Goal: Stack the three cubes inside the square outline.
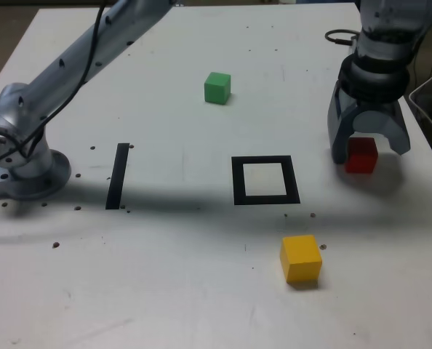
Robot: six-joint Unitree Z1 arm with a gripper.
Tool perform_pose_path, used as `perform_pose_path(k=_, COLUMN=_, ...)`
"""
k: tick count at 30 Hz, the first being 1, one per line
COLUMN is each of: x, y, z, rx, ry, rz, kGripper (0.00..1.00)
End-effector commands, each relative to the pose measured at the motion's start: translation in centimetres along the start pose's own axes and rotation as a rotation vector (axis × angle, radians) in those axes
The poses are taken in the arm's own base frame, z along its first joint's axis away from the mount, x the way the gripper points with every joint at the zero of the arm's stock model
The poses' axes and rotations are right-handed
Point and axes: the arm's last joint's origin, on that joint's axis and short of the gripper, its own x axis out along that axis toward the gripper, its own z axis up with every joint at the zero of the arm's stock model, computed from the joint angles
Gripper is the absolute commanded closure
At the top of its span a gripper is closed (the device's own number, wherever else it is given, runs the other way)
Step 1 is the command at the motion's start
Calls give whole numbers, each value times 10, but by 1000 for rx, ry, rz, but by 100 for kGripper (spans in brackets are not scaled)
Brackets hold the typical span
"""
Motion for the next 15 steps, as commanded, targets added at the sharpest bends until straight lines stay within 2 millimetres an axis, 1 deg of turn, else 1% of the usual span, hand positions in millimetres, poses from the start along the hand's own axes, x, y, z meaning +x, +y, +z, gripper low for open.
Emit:
perform_pose_path(k=1, x=3, y=1, z=0, rx=-2, ry=3, rz=-2, kGripper=27)
perform_pose_path(k=4, x=4, y=1, z=0, rx=-6, ry=5, rz=-3, kGripper=34)
perform_pose_path(k=10, x=1, y=2, z=1, rx=-18, ry=-7, rz=16, kGripper=51)
perform_pose_path(k=15, x=0, y=2, z=1, rx=-17, ry=-17, rz=22, kGripper=57)
